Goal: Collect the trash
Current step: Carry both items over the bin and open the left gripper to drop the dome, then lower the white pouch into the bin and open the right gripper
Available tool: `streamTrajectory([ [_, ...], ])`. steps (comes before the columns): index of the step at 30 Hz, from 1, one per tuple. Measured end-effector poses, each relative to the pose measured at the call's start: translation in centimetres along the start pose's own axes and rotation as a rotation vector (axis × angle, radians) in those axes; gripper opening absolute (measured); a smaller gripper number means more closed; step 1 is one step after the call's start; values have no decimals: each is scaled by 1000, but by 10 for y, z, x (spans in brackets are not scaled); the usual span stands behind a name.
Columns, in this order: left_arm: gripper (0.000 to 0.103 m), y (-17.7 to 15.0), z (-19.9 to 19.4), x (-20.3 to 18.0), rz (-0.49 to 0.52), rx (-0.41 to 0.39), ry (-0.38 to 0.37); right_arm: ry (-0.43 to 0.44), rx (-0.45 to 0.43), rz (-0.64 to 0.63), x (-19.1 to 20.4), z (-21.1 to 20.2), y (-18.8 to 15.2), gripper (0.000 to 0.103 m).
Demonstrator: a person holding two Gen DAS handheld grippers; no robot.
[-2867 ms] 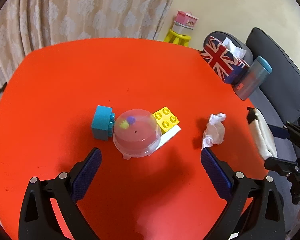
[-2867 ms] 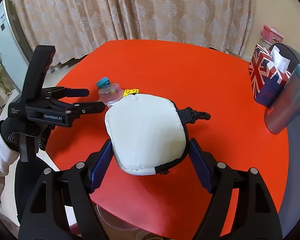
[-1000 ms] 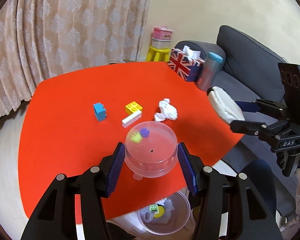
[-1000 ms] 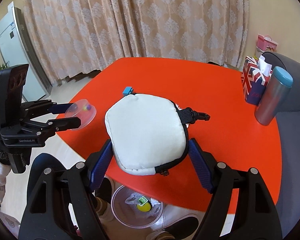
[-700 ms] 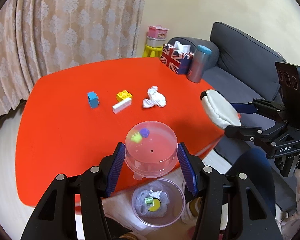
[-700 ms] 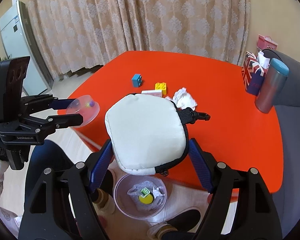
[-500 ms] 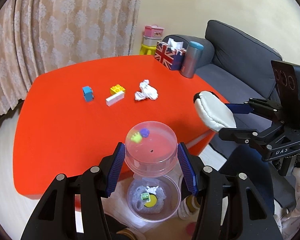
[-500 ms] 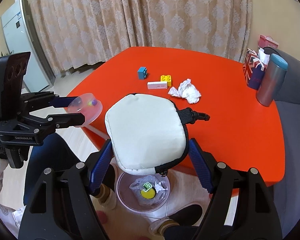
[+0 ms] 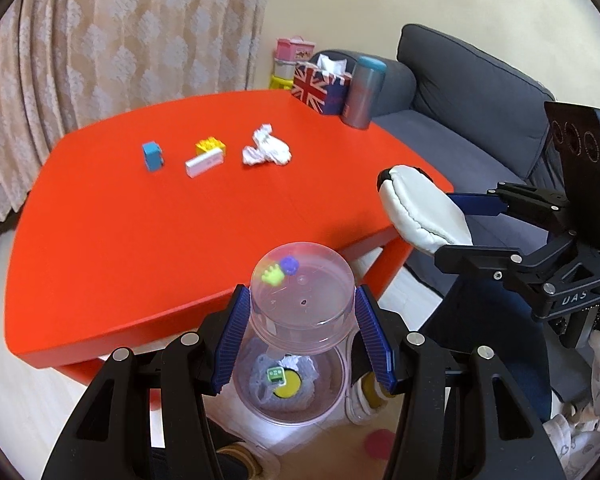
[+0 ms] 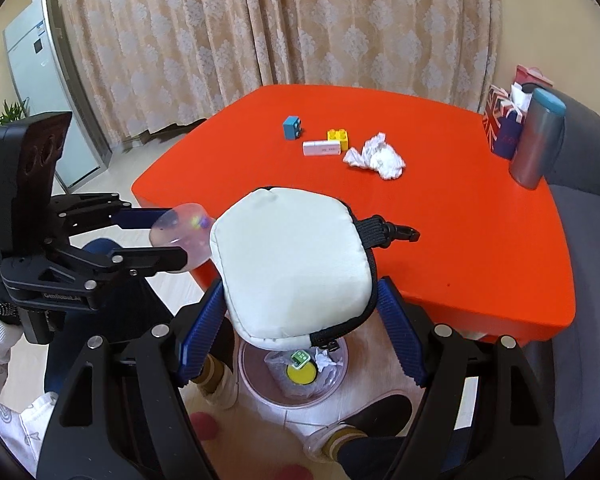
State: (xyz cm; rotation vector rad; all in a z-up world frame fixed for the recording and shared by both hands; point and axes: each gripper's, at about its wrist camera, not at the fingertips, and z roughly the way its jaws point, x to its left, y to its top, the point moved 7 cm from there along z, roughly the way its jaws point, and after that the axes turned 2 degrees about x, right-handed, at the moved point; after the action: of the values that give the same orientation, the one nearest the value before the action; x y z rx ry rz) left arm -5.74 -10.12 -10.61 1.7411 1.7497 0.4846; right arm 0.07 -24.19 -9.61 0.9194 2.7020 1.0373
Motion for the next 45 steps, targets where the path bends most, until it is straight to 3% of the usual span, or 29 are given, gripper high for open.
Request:
streamTrajectory([
  [13,54,-2,27,-3,4,37,-19,0,16,32,-14,9,-7,75],
  [15,74,-1,29,-1,0,34,-12,-1,17,34,-15,9,-7,75],
  [16,91,0,29,0,-9,14,-7,-2,17,35,-15,10,-8,75],
  [19,96,-1,29,5,-30,12,17,-1,16,38,-15,9,-9,75],
  [45,96,2,-15,38,-78,-63,79,53,53,-20,12,24,-10,75],
])
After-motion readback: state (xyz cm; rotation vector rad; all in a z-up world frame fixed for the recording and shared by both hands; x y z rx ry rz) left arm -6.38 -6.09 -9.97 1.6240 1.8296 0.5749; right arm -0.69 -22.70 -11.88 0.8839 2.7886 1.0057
